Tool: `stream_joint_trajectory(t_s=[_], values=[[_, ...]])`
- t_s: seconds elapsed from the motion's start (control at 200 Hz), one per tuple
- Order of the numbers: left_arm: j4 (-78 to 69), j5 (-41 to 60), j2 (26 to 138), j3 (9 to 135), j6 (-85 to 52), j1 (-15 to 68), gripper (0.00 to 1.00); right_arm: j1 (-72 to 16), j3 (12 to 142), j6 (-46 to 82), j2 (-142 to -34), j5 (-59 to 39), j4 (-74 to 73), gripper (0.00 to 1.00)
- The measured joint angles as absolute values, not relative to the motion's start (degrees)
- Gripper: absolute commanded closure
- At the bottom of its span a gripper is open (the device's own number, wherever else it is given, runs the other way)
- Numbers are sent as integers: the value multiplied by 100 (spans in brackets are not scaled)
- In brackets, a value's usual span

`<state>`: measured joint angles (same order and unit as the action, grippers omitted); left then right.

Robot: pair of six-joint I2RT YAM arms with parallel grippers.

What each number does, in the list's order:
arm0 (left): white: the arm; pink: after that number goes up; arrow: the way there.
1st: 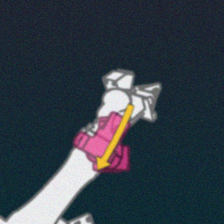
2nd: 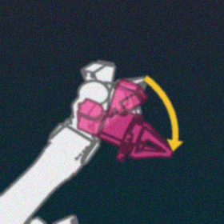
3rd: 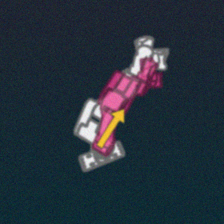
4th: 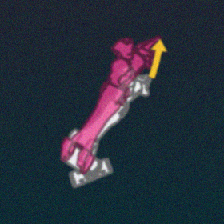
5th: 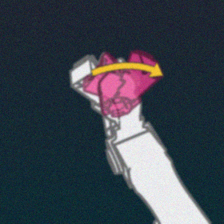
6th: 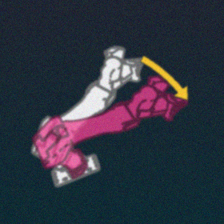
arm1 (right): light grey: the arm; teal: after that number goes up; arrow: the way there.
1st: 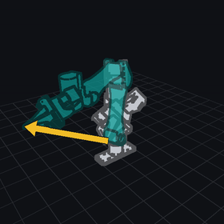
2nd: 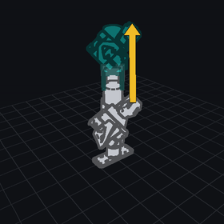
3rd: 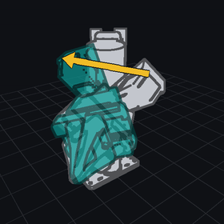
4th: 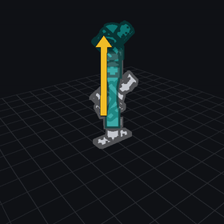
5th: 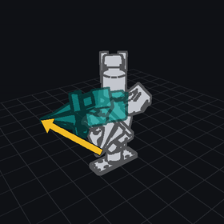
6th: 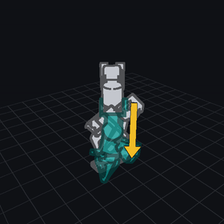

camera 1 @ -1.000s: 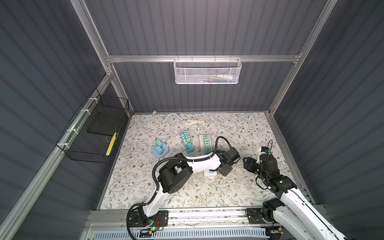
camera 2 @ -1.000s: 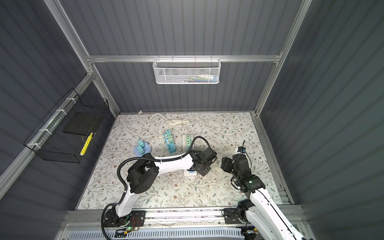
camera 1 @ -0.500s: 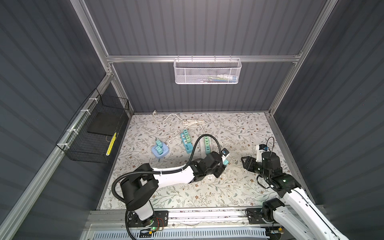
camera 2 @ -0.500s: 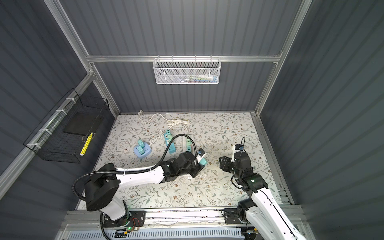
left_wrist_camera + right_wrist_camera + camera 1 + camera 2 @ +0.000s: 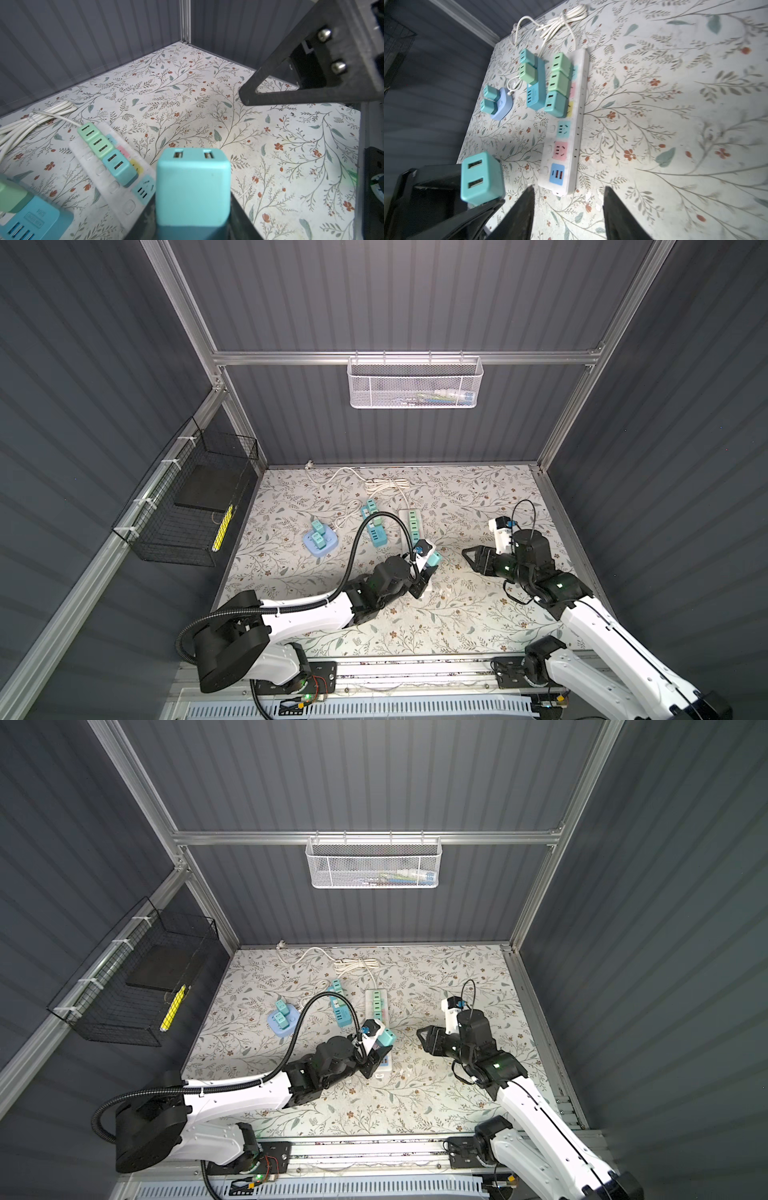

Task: Insert the plug
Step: 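Regrasp the teal cube with the right gripper from the left gripper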

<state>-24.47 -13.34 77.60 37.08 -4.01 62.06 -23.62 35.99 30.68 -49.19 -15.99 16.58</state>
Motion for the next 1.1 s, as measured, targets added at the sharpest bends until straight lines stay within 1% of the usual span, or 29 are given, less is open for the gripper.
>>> stream_joint_trajectory(t_s=[0.175,0.4,0.55,0.81,0.891,0.961,1.016,1.046,1.101], values=[[-2447,-1417,7531,3538,-338,6167,84,-2814,3846,3103,-5376,-1925,1238,46],[-2438,-1413,7448,3522,-294,6141,84,-3098,3981,3216,-5771,-2432,672,45],[-2399,-1413,7448,3522,-268,6141,84,-3310,4108,3282,-6077,-2615,397,47],[-2359,-1415,7437,3522,-209,6141,83,-3468,4154,3444,-6556,-2840,30,57],[-2331,-1415,7408,3522,-189,6141,83,-3494,4160,3461,-6689,-2862,16,57],[-2298,-1415,7393,3522,-185,6141,82,-3522,4169,3472,-6746,-2888,-3,61],[-2276,-1415,7393,3522,-178,6139,82,-3531,4202,3483,-6770,-2906,-3,67],[-2274,-1415,7391,3522,-169,6139,82,-3533,4224,3481,-6781,-2908,1,68],[-2276,-1396,7382,3522,-174,6132,79,-3535,4226,3439,-6788,-2923,-3,72]])
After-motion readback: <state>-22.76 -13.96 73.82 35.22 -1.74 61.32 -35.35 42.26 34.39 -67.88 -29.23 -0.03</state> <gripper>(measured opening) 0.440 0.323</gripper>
